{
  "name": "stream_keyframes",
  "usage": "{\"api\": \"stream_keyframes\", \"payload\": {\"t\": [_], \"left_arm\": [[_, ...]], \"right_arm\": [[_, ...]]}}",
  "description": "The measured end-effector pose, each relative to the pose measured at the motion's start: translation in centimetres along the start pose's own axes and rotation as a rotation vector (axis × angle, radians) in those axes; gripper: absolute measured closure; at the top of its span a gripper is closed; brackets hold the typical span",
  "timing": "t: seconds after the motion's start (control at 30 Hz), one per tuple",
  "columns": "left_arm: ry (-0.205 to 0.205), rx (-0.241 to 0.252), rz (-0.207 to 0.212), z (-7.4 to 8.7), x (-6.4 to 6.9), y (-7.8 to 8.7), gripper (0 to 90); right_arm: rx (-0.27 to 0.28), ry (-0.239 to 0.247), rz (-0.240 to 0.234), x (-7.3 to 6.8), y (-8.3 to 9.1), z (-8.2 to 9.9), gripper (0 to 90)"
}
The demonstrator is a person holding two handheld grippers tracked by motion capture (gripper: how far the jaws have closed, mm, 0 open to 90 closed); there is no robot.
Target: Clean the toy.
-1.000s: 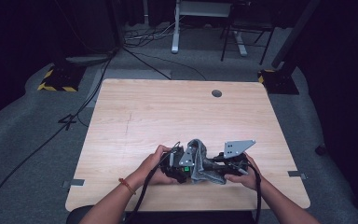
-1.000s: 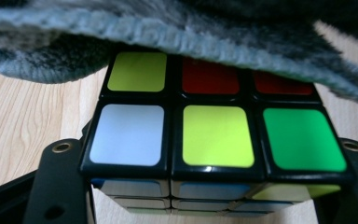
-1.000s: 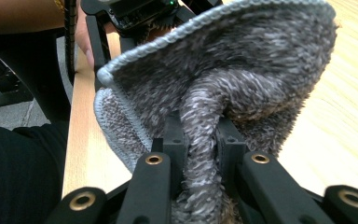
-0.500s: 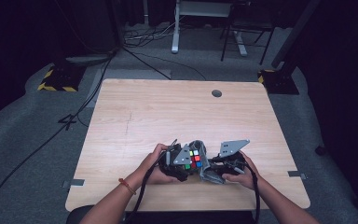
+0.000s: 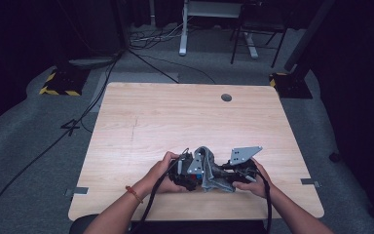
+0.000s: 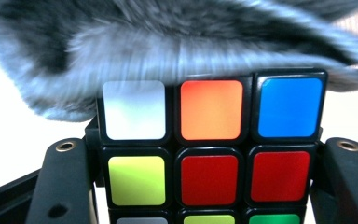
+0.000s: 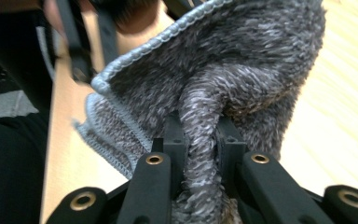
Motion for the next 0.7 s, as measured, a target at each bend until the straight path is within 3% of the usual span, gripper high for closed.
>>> {"api": "stream_keyframes", "payload": {"t": [0.13, 0.23, 0.3, 0.5, 0.7], "left_arm": [[0.022, 0.061, 0.014, -0.2, -0.2, 1.0, 33.8], [0.016, 0.103, 0.04, -0.5, 0.0, 1.5, 33.8], [-0.003, 0.095, 0.036, -0.6, 0.2, 1.5, 33.7], [0.002, 0.101, 0.057, -0.4, 0.0, 1.5, 33.8], [-0.018, 0.023, 0.008, -0.1, 0.3, 0.6, 33.5]], "right_arm": [[-0.04, -0.054, -0.002, 1.0, -0.4, 1.0, 79.2], [-0.056, -0.049, -0.005, 1.1, -0.6, 1.0, 79.2], [-0.048, -0.04, -0.007, 0.8, -0.6, 0.8, 79.2], [0.004, -0.028, -0.011, 0.3, 0.0, 0.3, 79.2], [0.059, -0.01, 0.001, 0.1, 0.9, -0.3, 79.2]]}}
Point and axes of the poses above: each handheld gripper's, and its own axes: y roughly backward along the jaws, z roughly out of its underside, x roughly to its right, the point moved 1 cm from there along -y, roughly forward along the jaws, and after that the axes turned 9 degrees about y, right-handed, at the moved point
